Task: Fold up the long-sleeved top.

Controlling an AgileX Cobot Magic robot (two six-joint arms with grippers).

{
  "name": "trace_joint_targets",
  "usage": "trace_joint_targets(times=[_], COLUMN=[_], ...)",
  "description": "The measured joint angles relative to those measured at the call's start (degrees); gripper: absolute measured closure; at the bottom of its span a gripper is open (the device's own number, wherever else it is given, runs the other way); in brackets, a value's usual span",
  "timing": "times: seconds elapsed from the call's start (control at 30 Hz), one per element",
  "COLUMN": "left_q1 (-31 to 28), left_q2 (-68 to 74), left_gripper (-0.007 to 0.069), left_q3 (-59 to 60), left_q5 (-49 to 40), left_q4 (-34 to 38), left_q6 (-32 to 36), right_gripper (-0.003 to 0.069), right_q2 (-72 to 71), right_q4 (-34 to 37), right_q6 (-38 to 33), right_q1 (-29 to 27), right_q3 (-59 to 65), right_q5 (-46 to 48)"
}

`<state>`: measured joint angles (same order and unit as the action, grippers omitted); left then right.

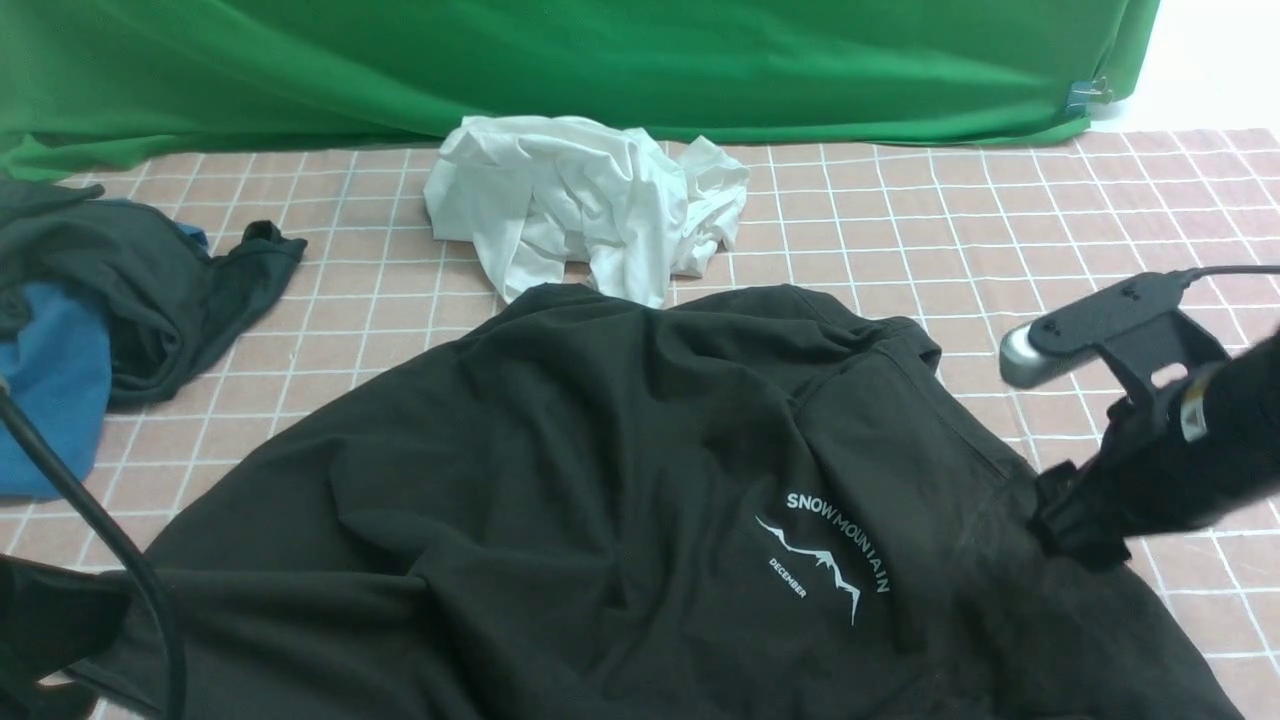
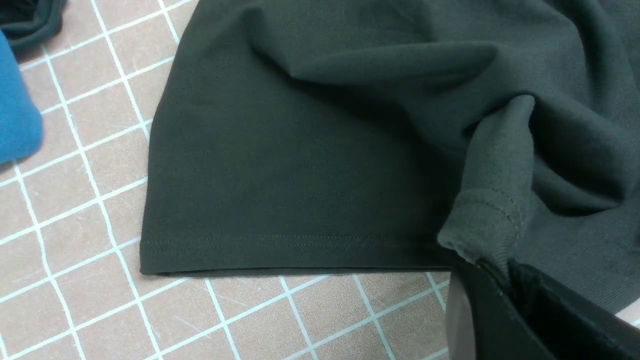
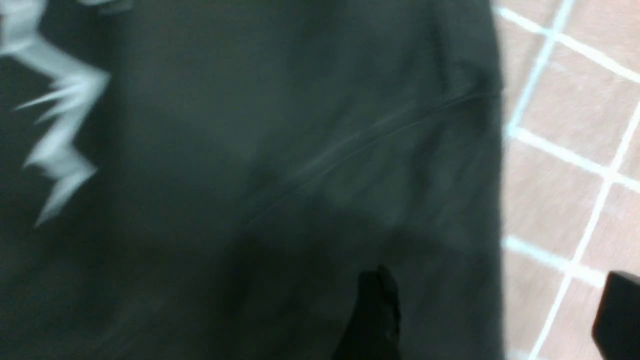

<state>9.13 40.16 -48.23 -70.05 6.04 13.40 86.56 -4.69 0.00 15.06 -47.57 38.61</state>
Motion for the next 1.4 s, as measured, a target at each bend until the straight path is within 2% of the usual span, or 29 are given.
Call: trace_joint_targets(times=[0.17, 0.4, 0.67, 0.83, 0.87, 0.9, 1.07, 1.2, 1.27, 1.4], left_q1=[0.0, 0.0, 0.0, 0.0, 0.0, 0.0, 0.0, 0.0, 0.0, 0.0], left_q2=[0.0, 0.0, 0.0, 0.0, 0.0, 0.0, 0.0, 0.0, 0.0, 0.0], left_gripper=[0.0589, 0.0589, 0.0589, 0.0589, 0.0589, 0.0589, 0.0589, 0.0589, 0.0589, 0.0589], left_q3=[0.0, 0.0, 0.0, 0.0, 0.0, 0.0, 0.0, 0.0, 0.0, 0.0], left_q5=[0.0, 0.0, 0.0, 0.0, 0.0, 0.0, 0.0, 0.0, 0.0, 0.0], left_q4=[0.0, 0.1, 0.6, 0.8, 0.9, 0.9, 1.0, 1.1, 1.1, 1.1], left_q6=[0.0, 0.4, 1.0, 1.1, 1.1, 1.2, 1.2, 1.3, 1.3, 1.7], right_gripper=[0.0098, 0.0098, 0.0116, 0.0254, 0.0325, 0.0358, 0.0454, 0.0589, 0.0613, 0.0617], right_q2=[6.7, 12.8, 15.8, 16.0, 16.0, 16.1, 16.1, 15.7, 14.4, 7.5], right_q4=[9.6, 13.1, 13.8, 14.1, 14.3, 14.3, 14.9, 15.7, 16.0, 16.1], right_q6=[-9.3, -13.0, -14.3, -16.3, -16.5, -16.5, -16.5, -16.7, -16.7, -16.8], right_q1=[-4.3, -5.4, -5.4, -4.4, -3.4, -2.8, -1.7, -1.6, -1.6, -1.4], right_q3=[-4.4, -6.5, -7.1, -7.1, -7.2, -7.3, -7.4, -7.4, -7.0, -6.9], right_q5=[-3.6, -4.5, -5.1, -5.1, -5.1, -5.1, -5.0, -4.0, -2.7, -0.9])
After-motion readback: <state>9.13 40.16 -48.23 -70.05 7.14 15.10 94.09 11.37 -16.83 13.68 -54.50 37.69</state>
